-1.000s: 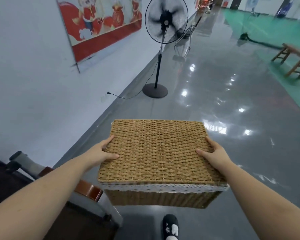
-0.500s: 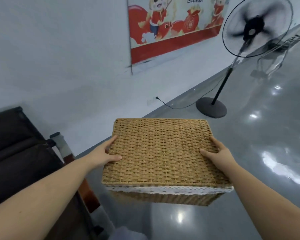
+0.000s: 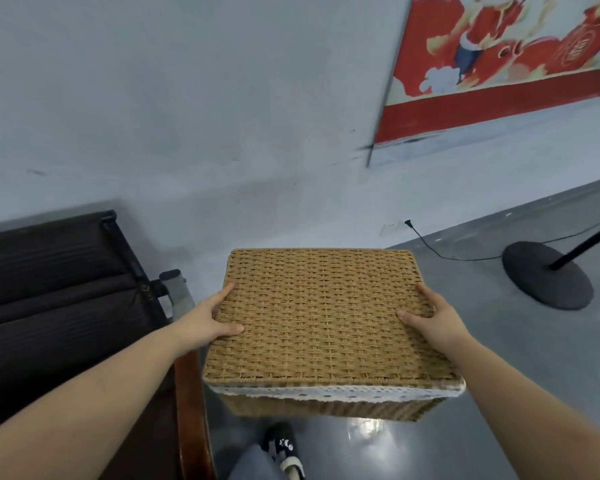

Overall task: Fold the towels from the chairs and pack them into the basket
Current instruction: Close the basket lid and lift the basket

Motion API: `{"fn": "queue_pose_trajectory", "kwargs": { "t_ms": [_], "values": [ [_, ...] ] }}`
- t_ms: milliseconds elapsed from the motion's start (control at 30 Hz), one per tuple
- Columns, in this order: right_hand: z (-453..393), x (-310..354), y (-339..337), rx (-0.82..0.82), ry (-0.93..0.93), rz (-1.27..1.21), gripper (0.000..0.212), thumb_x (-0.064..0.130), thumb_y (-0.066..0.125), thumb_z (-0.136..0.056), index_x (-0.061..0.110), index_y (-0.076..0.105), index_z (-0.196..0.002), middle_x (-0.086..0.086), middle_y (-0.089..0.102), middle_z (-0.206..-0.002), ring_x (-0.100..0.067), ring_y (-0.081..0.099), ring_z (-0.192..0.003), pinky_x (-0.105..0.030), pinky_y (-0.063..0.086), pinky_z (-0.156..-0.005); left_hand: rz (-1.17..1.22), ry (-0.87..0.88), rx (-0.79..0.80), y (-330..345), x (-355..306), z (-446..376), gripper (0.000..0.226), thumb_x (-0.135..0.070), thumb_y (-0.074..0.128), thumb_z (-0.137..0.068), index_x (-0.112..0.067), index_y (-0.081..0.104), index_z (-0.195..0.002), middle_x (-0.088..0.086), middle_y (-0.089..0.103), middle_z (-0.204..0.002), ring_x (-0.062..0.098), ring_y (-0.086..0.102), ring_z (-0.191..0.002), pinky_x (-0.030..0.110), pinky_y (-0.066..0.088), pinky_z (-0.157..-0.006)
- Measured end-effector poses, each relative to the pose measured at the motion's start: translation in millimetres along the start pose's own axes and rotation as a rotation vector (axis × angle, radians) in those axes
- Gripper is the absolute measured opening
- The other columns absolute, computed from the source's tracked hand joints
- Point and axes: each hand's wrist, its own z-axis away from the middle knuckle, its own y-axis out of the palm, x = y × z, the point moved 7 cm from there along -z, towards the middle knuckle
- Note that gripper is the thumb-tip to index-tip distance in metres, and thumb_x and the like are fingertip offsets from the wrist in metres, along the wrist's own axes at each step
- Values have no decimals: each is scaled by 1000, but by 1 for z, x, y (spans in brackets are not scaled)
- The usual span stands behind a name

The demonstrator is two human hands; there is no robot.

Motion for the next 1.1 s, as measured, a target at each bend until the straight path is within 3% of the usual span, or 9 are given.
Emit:
{"fn": "queue_pose_trajectory", "kwargs": {
  "t_ms": [100, 167, 300, 367, 567, 700, 1000, 1100],
  "values": [
    [-48, 32, 15, 44, -32, 20, 78, 27, 73, -82, 29, 30, -148, -3, 46, -141, -22, 52, -113, -34, 42, -94, 62, -41, -20, -24, -3, -30, 92, -6, 71, -82, -29, 15, -152, 0, 28, -153, 12, 31, -137, 21, 31, -103],
    [-79, 49, 25, 74, -48, 49, 78, 28, 73, -82, 29, 30, -147, -3, 46, -142, -24, 52, -117, -36, 42, -97, 98, -70, -58, -38, -5, -45, 92, -6, 71, -82, -31, 15, -152, -2, 31, -151, 10, 34, -132, 20, 32, -101],
    [-141, 82, 46, 144, -84, 123, 78, 28, 73, -82, 29, 30, -147, -4, 45, -143, -27, 49, -124, -39, 41, -100, 153, -121, -125, -60, 2, -74, 95, -16, 77, -77, -44, 19, -147, -1, 28, -155, 23, 33, -139, 42, 30, -114],
    [-163, 91, 54, 169, -95, 142, 77, 26, 73, -83, 27, 31, -147, -4, 45, -142, -27, 49, -125, -38, 40, -100, 171, -157, -166, -63, 7, -83, 94, -14, 77, -78, -43, 20, -147, -3, 32, -152, 22, 36, -137, 40, 32, -113],
    [-259, 109, 99, 316, -142, 181, 77, 25, 74, -82, 27, 32, -146, -3, 46, -141, -25, 49, -124, -40, 42, -103, 320, -255, -280, -58, 35, -132, 93, -2, 70, -81, -36, 18, -150, -4, 52, -129, 12, 55, -103, 27, 47, -88],
    [-305, 92, 133, 355, -153, 206, 76, 27, 74, -82, 31, 31, -145, -2, 46, -142, -26, 49, -124, -42, 43, -102, 343, -291, -332, -51, 59, -168, 92, 1, 68, -82, -32, 17, -151, -4, 42, -133, 11, 43, -111, 28, 38, -93],
    [-401, -3, 215, 368, -161, 271, 77, 31, 71, -83, 32, 28, -147, -1, 45, -143, -26, 50, -125, -38, 42, -99, 387, -335, -306, -12, 166, -275, 94, 2, 67, -82, -35, 16, -151, -3, 46, -132, 12, 47, -109, 28, 41, -91],
    [-434, -40, 246, 359, -190, 297, 78, 36, 71, -83, 34, 27, -147, 0, 43, -145, -26, 49, -126, -38, 43, -99, 383, -339, -321, 3, 206, -314, 93, 2, 67, -83, -35, 17, -151, 0, 44, -137, 14, 46, -114, 33, 40, -98]
  ]
}}
